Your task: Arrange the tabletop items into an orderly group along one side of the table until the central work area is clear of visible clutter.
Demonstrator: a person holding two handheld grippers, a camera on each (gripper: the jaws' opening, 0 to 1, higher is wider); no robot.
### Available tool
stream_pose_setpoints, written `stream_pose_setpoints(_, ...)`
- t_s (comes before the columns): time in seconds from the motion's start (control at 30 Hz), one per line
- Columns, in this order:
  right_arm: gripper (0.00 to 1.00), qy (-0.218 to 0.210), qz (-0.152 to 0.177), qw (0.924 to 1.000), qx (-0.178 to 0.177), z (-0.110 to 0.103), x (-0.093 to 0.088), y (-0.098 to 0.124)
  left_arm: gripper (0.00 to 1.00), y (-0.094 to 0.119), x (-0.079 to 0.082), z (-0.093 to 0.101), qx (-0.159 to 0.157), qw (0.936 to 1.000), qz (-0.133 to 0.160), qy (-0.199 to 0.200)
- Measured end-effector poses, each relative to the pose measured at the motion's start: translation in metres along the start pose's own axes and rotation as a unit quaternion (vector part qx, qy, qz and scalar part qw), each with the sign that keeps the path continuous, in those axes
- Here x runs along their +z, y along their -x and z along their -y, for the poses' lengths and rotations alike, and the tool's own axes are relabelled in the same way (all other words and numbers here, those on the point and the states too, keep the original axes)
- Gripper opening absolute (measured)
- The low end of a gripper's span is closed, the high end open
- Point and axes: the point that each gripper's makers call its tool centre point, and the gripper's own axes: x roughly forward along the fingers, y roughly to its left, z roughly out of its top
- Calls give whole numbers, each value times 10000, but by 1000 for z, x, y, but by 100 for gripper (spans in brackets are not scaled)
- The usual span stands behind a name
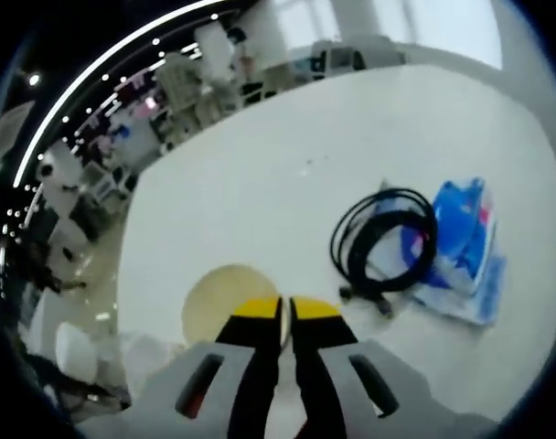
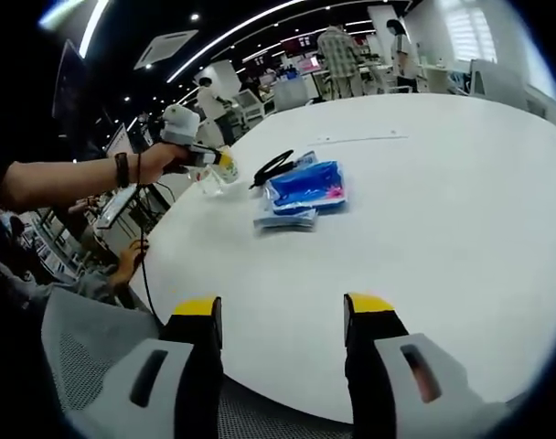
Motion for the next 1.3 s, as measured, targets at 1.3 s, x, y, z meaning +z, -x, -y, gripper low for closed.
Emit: stream_pose_setpoints(1.3,54,10,-62,10000,-1,-1,-5,-2,9,-6,-13,1,-4,9998,-123,153)
